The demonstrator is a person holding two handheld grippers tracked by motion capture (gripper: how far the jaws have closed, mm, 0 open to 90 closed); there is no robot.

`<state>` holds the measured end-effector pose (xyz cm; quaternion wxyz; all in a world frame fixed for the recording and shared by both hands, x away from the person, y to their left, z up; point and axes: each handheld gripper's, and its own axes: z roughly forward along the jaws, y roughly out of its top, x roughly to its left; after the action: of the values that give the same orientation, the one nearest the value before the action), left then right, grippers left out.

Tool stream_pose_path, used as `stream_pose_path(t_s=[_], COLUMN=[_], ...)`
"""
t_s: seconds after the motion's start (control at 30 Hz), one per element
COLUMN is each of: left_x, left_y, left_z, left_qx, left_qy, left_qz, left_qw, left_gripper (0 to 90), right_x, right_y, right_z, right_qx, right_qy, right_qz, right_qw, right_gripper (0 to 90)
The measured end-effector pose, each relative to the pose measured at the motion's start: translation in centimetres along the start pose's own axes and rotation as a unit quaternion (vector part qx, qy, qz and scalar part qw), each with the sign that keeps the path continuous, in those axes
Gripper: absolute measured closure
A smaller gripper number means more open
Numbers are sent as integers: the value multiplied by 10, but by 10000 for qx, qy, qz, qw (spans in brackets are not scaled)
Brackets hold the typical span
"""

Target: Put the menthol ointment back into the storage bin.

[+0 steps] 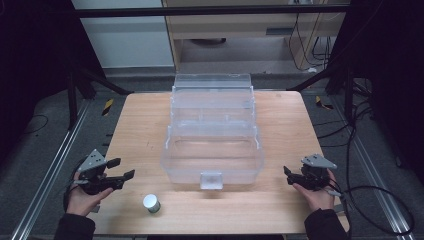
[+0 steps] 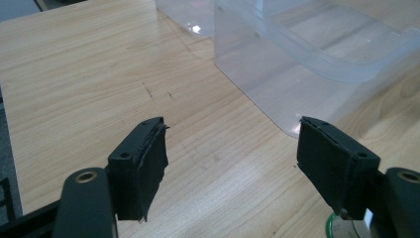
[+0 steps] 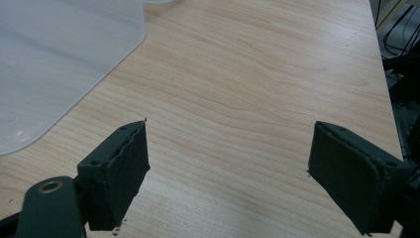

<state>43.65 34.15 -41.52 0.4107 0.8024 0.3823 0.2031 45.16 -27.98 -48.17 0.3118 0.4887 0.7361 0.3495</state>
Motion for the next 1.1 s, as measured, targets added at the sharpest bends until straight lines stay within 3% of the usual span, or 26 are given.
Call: stream_pose_path(t_s=[0.27, 0.53, 0.7, 0.83, 0.87, 0.9, 0.93, 0.97, 1.03, 1.07, 1.1], left_x=[-1, -6, -11, -14, -14, -16, -17, -17, -21, -21, -22], left_y=[7, 14, 18, 21, 21, 23, 23, 23, 26, 26, 27], left_z=[-5, -5, -4, -3, -3, -4, -4, -4, -5, -5, -5], left_qx=[220, 487, 629, 863, 863, 975, 1016, 1016, 1128, 1128, 1163], left_qy=[-321, -627, -693, -826, -826, -901, -940, -940, -1044, -1044, -1103], left_qz=[432, 989, 1196, 1366, 1366, 1470, 1528, 1528, 1735, 1735, 1810], left_qw=[9983, 9919, 9884, 9834, 9834, 9802, 9785, 9785, 9728, 9728, 9703], left_gripper=[244, 223, 213, 214, 215, 214, 214, 214, 213, 213, 213], right_x=[0, 0, 0, 0, 0, 0, 0, 0, 1, 1, 1], right_y=[-1, -1, -1, -1, -1, -1, -1, -1, -1, -1, -1], right_z=[1, 1, 1, 2, 2, 1, 1, 1, 2, 2, 3], right_qx=[-7, -27, 10, 15, 15, 13, 19, 19, 53, 53, 56], right_qy=[4, -8, 14, 39, 39, 33, 48, 48, 57, 57, 68], right_qz=[-68, -68, -99, -136, -136, -148, -143, -143, -153, -153, -174], right_qw=[10000, 10000, 9999, 9999, 9999, 9999, 9999, 9999, 9999, 9999, 9998], right_gripper=[164, 162, 162, 159, 159, 159, 159, 159, 159, 159, 159])
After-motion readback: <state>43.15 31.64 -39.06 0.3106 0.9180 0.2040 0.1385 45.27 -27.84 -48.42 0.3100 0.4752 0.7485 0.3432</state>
